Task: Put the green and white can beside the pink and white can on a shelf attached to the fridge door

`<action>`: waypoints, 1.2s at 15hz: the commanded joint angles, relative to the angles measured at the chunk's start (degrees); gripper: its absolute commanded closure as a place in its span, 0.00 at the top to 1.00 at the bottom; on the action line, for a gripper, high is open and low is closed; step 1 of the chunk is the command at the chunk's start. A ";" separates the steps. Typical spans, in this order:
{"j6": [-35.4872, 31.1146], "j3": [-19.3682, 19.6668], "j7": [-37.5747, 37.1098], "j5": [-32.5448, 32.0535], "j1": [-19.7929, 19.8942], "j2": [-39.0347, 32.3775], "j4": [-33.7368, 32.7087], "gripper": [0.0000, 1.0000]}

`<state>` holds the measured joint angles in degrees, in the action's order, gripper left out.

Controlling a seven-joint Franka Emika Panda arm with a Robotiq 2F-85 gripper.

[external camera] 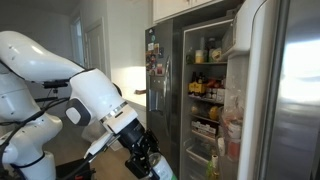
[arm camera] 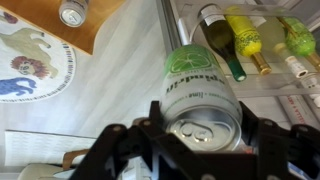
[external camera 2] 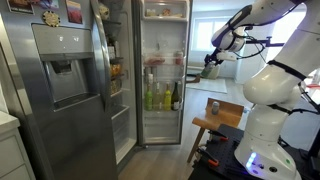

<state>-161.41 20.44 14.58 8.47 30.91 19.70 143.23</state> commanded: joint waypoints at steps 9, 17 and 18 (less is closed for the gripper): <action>2.68 4.69 -1.12 -0.45 -12.41 8.14 -2.49 0.47; 15.27 3.63 -2.21 -0.76 -15.58 3.15 -16.20 0.47; 17.15 3.62 -2.20 -0.76 -15.86 2.18 -18.29 0.47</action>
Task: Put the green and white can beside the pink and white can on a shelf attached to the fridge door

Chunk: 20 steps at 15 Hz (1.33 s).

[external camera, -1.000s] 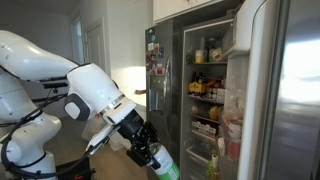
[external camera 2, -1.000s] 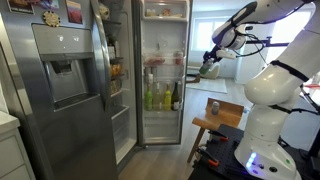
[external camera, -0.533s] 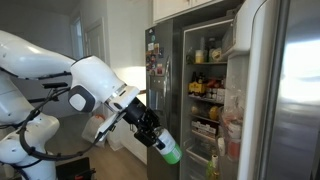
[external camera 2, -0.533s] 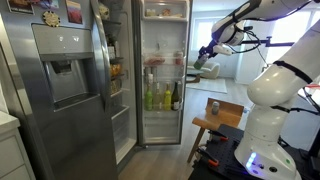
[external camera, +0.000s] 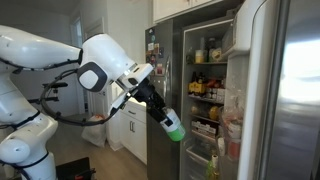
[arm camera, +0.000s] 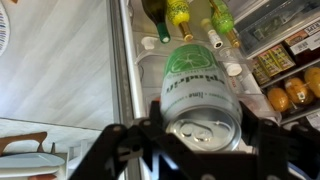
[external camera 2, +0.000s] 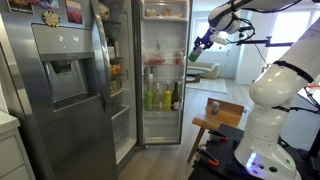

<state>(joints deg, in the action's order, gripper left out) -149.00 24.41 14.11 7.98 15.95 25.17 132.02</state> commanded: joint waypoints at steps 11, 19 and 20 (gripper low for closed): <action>20.89 -2.61 -3.12 -0.73 -1.50 -17.73 -30.35 0.47; 22.90 -3.53 -1.14 0.12 -0.44 -21.62 -33.50 0.72; 22.93 -3.52 -1.14 0.12 -0.39 -21.68 -33.57 0.72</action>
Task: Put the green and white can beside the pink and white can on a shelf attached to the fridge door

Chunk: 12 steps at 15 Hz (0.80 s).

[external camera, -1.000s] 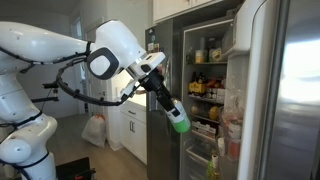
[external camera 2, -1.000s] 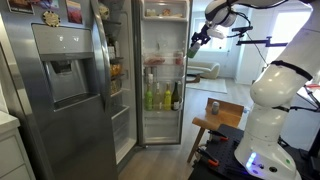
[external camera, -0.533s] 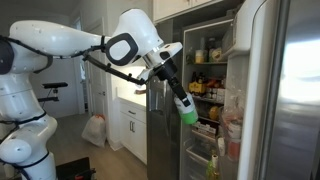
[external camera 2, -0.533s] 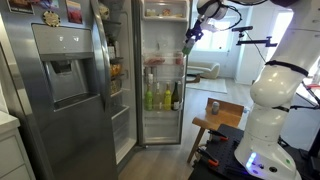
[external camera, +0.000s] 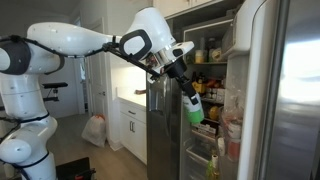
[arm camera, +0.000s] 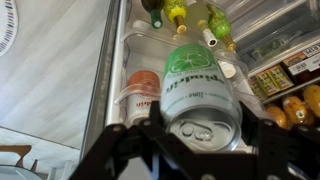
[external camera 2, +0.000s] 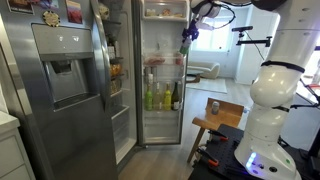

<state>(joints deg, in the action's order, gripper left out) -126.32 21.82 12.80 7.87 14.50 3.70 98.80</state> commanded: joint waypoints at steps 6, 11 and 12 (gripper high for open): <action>-1.20 -1.13 -0.89 0.52 1.01 -1.61 -1.47 0.47; -4.30 -2.11 -0.99 0.70 0.90 -4.83 -3.20 0.47; -5.38 -2.42 -0.96 0.73 0.90 -5.45 -3.49 0.47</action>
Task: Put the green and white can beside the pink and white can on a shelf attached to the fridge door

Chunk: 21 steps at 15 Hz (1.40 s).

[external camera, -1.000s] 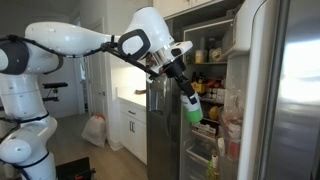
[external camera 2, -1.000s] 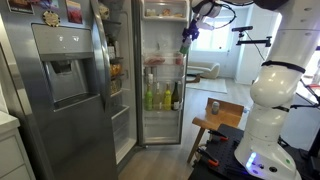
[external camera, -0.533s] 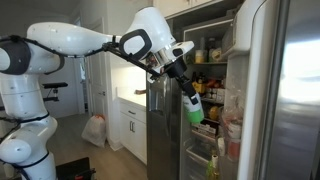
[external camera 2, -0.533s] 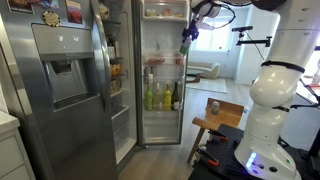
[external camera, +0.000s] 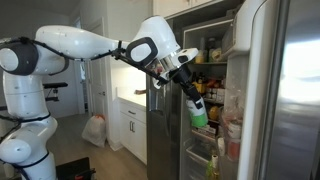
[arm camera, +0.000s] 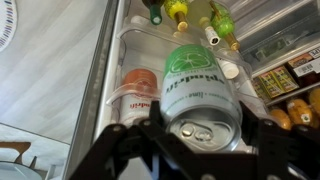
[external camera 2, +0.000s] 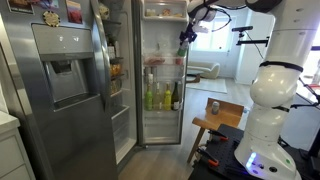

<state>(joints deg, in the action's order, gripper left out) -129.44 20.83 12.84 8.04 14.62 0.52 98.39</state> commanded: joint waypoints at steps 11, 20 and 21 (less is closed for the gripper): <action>-8.97 -3.62 -1.90 -0.36 1.68 -9.81 -11.57 0.47; -12.85 -4.28 -2.06 -0.25 3.74 -13.89 -14.62 0.47; -13.15 -4.52 -1.86 -0.09 3.88 -14.09 -14.66 0.47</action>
<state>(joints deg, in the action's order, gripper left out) -141.15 17.93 12.05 8.00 17.14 -12.36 86.24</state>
